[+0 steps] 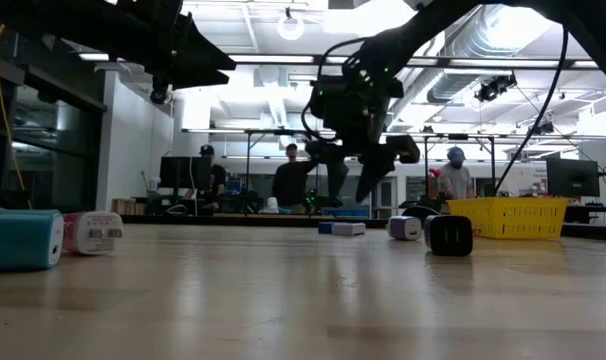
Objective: Pick & Place Office items
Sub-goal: Put the white digital clock into the yellow bin
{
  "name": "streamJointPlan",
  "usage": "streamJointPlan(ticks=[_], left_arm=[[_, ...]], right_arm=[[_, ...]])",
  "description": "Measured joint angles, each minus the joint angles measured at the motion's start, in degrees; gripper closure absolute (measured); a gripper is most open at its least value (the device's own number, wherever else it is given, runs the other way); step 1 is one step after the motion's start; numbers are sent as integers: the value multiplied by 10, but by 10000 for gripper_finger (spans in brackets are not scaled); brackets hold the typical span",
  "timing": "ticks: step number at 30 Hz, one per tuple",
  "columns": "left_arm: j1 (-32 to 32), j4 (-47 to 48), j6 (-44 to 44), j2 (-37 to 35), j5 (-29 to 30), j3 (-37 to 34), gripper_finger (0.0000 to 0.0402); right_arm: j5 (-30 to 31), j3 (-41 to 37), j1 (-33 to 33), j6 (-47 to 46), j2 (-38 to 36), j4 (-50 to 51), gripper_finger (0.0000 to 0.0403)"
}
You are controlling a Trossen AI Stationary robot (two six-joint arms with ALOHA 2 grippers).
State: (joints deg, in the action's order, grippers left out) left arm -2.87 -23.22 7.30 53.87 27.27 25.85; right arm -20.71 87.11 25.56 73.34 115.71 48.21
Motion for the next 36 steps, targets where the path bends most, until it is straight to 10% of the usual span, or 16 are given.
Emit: streamJointPlan(ticks=[36], left_arm=[[0, 0, 0, 0, 0, 0, 183]], right_arm=[[-48, 0, -3, -18, 0, -2, 186]])
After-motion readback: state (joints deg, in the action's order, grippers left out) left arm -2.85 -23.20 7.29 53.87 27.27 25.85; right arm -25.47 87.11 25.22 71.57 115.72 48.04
